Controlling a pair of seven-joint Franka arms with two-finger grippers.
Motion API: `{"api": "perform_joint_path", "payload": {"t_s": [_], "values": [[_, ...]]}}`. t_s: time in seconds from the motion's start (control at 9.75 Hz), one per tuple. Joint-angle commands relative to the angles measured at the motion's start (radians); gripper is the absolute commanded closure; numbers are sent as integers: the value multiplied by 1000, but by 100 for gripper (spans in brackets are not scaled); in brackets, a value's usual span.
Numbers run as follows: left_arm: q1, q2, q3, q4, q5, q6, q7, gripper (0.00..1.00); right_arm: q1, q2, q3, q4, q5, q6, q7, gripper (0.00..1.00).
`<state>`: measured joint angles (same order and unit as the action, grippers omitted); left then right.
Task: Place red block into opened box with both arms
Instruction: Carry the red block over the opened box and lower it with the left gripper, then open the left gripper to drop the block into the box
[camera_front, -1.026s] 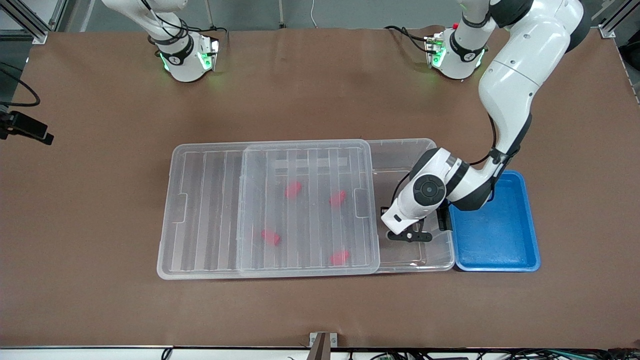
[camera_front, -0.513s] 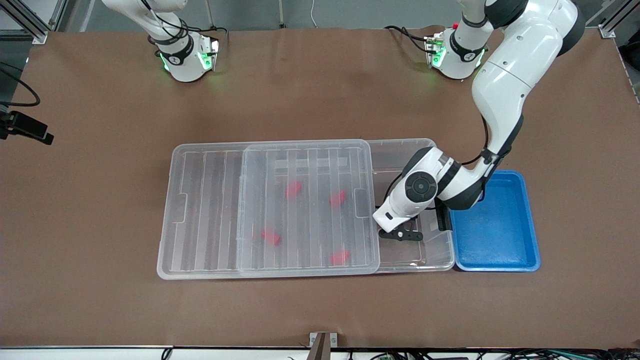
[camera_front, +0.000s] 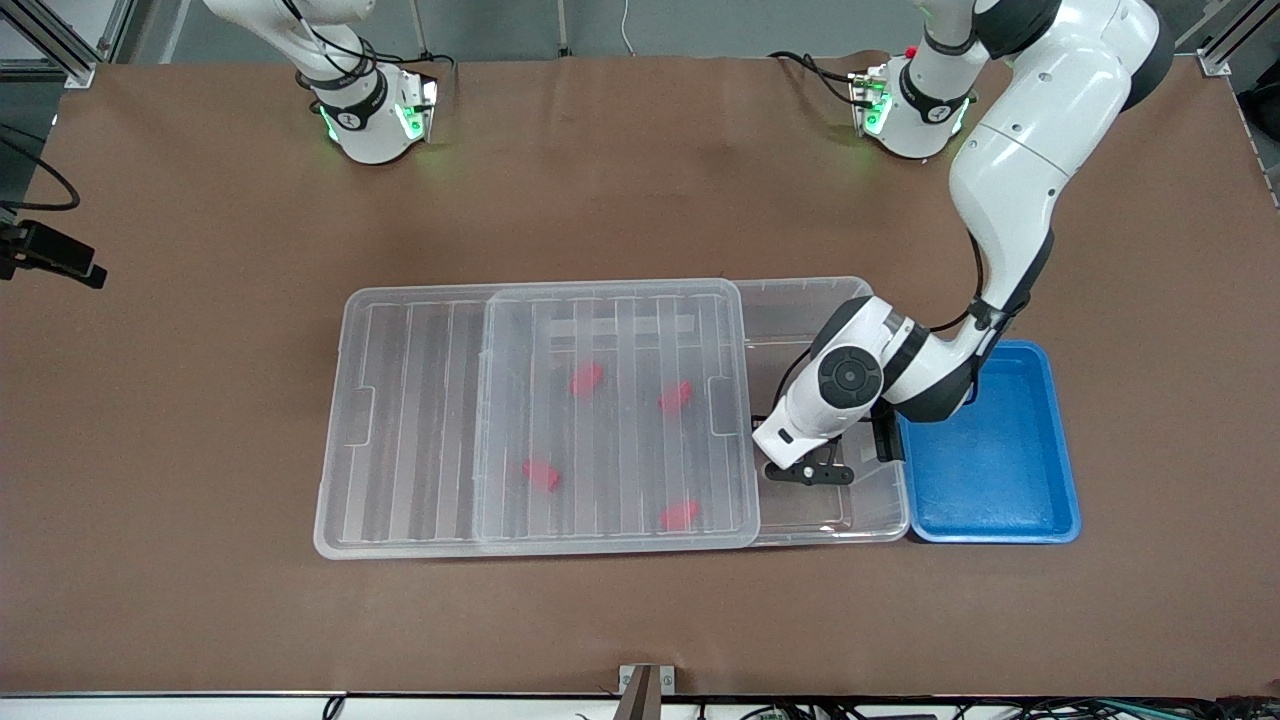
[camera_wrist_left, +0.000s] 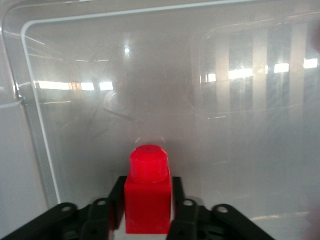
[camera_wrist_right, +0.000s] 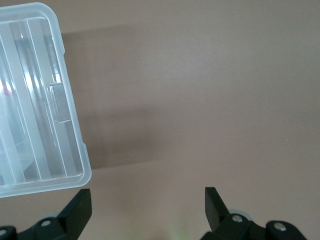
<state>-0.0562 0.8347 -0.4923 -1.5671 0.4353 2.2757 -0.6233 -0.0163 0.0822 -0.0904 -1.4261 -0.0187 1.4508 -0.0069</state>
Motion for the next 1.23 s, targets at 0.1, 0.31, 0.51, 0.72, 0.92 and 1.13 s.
{"api": "perform_joint_path", "payload": {"t_s": [0.1,0.31,0.51,0.72,0.92,1.13], "values": [[19,-61,-21,-2,14,-96,-22,1,-5,-25,-2,-31,16,13,-19,0],[39,-113,-46,-16,-1,-102,-30,0,-5,-25,-2,-31,16,11,-19,0],[39,-199,-46,-47,-45,-148,-30,0,-5,-16,-2,-31,19,31,-19,0],[39,-303,-46,-50,-110,-215,-16,0,-1,71,1,-31,32,115,-21,0],[53,-429,-39,-83,-165,-260,9,0,19,175,6,-31,54,239,-45,0],[49,-585,68,-149,-287,-275,158,0,50,295,6,-33,54,354,-125,5]]}}
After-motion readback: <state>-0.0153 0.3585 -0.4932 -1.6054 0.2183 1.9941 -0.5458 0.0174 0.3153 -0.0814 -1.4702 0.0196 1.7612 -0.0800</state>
